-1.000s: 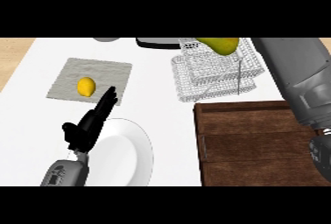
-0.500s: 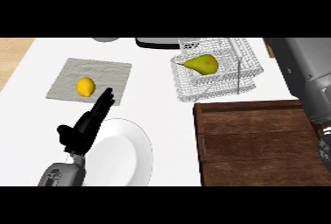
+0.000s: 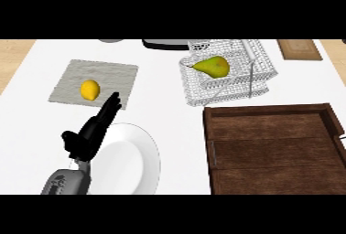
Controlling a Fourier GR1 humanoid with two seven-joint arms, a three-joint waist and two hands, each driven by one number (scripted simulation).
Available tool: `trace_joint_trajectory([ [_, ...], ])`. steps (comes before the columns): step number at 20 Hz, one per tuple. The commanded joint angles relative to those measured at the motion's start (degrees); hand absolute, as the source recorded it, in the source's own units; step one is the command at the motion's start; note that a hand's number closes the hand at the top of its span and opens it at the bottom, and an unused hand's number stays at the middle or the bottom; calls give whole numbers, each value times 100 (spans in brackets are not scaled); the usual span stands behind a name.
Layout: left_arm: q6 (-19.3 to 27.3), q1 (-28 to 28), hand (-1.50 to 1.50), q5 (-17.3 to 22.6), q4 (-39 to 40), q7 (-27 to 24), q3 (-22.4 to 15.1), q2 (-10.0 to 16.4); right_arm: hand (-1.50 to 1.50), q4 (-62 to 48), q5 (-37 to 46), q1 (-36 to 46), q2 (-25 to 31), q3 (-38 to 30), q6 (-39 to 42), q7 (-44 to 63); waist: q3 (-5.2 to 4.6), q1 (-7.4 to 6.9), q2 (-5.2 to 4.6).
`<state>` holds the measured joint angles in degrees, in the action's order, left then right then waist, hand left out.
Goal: Pick the pear from the tray and place it in the tiered basket
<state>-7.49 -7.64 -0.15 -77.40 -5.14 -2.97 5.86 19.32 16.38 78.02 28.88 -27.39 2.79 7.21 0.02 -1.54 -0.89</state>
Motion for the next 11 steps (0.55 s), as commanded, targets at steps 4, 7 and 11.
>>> trace_joint_trajectory([
  [4, 165, 59, 0, -159, -16, -59, -189, -238, -150, -193, -642, -580, 1145, -773, 525, -749, 11, -46, -25],
  [7, 52, 6, 0, 8, -325, 248, -48, -60, -150, -384, -758, -830, 1948, -946, 1195, -779, 22, -102, -49],
  [11, -122, 95, 0, 1, -266, 96, -153, -40, -150, -568, -753, -1381, 2417, -984, 1828, -1300, 30, -160, -95],
])
